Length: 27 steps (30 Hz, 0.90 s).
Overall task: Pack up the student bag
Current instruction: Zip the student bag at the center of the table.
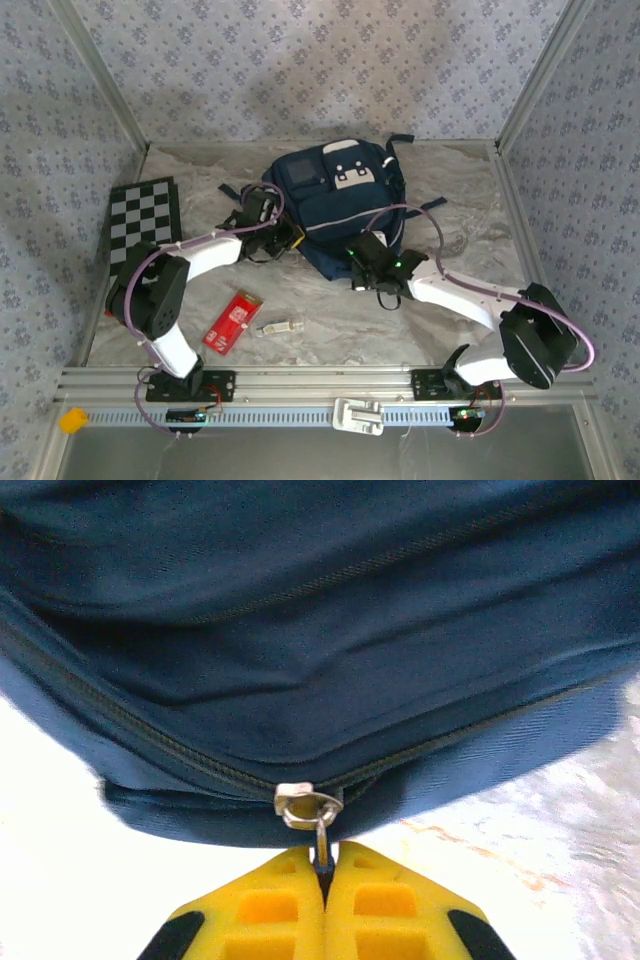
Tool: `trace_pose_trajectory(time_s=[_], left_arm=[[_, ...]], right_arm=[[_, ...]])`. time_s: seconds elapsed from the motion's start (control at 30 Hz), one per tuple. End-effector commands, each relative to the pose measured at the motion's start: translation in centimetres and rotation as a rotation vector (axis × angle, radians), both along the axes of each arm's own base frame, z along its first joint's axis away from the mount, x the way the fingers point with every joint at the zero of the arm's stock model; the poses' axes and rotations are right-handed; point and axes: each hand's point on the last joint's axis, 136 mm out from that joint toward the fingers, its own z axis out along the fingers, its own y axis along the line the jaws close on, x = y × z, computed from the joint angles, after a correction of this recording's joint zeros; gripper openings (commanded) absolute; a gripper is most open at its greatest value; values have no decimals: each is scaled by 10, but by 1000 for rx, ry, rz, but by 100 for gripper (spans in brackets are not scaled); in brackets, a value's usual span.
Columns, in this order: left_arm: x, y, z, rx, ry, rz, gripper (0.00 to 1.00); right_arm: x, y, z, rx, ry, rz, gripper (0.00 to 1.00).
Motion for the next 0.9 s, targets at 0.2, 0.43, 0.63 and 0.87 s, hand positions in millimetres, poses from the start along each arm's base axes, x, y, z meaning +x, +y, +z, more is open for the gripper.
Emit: trace_pose_trajectory(time_s=[0.2, 0.43, 0.63, 0.87], left_arm=[[60, 12, 33, 69, -155, -48, 0], [29, 17, 43, 38, -144, -69, 36], [-16, 0, 29, -54, -20, 8, 51], [-29, -41, 9, -24, 77, -8, 54]], right_arm=[[-10, 35, -11, -20, 74, 183, 0], [7, 58, -16, 8, 54, 181, 0], [10, 59, -22, -9, 66, 176, 0], [16, 61, -25, -12, 65, 164, 2]])
